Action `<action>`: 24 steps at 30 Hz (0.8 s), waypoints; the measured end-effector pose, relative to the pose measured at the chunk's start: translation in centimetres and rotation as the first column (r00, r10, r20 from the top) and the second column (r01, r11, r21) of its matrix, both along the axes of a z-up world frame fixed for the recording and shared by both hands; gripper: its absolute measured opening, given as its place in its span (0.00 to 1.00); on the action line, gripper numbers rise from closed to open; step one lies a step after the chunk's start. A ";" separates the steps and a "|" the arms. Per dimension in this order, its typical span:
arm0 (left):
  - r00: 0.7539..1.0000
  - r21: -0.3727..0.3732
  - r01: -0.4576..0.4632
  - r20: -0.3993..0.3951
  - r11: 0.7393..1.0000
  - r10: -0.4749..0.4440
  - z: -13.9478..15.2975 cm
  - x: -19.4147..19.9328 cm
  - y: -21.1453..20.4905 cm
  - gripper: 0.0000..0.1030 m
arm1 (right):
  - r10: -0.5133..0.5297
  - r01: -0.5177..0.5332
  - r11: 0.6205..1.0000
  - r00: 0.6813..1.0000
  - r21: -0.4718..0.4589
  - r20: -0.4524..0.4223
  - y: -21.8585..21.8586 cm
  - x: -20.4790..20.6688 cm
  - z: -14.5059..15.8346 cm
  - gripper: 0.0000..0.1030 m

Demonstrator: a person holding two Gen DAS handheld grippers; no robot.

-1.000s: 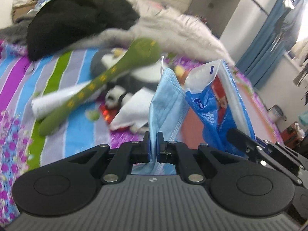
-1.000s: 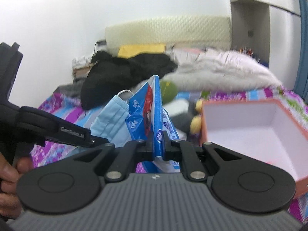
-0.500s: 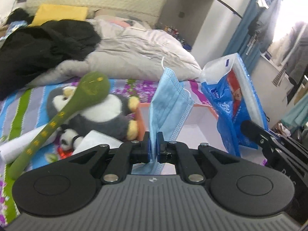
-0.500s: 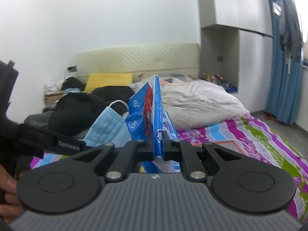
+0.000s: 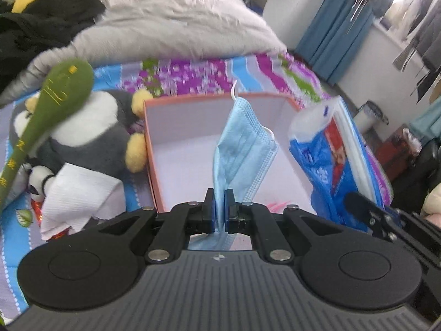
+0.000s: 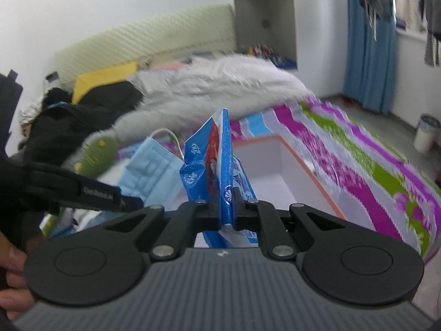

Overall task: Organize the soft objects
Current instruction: 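Carry the face mask and tissue packet with both tools over the orange box, then open both tools to drop the mask and packet into the box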

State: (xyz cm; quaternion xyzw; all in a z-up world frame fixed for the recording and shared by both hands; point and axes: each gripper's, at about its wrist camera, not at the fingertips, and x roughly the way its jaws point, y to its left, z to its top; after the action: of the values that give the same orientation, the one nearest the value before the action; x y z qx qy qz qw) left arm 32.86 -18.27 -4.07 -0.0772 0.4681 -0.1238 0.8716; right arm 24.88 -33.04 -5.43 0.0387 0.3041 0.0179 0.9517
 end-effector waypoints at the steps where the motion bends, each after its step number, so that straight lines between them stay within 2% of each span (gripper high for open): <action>1: 1.000 0.013 0.012 -0.013 1.000 -0.012 -0.5 0.4 -0.5 0.07 | -0.005 0.005 1.000 1.000 0.005 -0.023 -0.3 0.2 -0.6 0.10; 8: 0.994 0.063 0.052 -0.104 0.997 -0.045 -3.8 2.9 -2.0 0.07 | -0.023 0.026 0.999 0.989 0.020 -0.149 -2.0 1.3 -4.2 0.11; 13: 0.993 0.094 0.062 -0.108 0.994 -0.052 -4.3 3.0 -2.2 0.09 | -0.026 0.031 0.999 0.986 0.031 -0.164 -1.9 1.0 -5.0 0.12; 15: 0.993 0.098 0.073 -0.104 0.993 -0.062 -4.3 3.0 -2.1 0.18 | -0.029 0.035 0.999 0.986 0.033 -0.165 -1.9 1.0 -4.9 0.16; 17: 0.995 0.109 0.070 -0.072 0.992 -0.063 -3.8 2.6 -1.9 0.51 | -0.027 0.036 0.998 0.986 0.051 -0.164 -2.1 1.0 -4.8 0.28; 18: 0.997 0.120 0.071 -0.049 0.990 -0.066 -3.4 2.4 -1.9 0.53 | -0.023 0.033 0.997 0.987 0.062 -0.160 -2.2 0.9 -4.8 0.38; 19: 0.997 0.129 0.076 -0.029 0.989 -0.073 -3.1 2.2 -1.9 0.53 | -0.020 0.031 0.997 0.988 0.069 -0.154 -2.1 0.8 -4.7 0.42; 24: 0.996 0.120 0.090 0.015 0.989 -0.092 -1.4 1.4 -1.4 0.53 | -0.009 0.017 0.998 0.993 0.066 -0.118 -1.8 0.2 -3.6 0.41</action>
State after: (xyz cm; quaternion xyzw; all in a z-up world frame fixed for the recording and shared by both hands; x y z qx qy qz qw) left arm 34.24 -19.63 -5.51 -0.0025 0.4685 -0.1361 0.8729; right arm 25.11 -34.83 -9.01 0.0735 0.3585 0.0197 0.9304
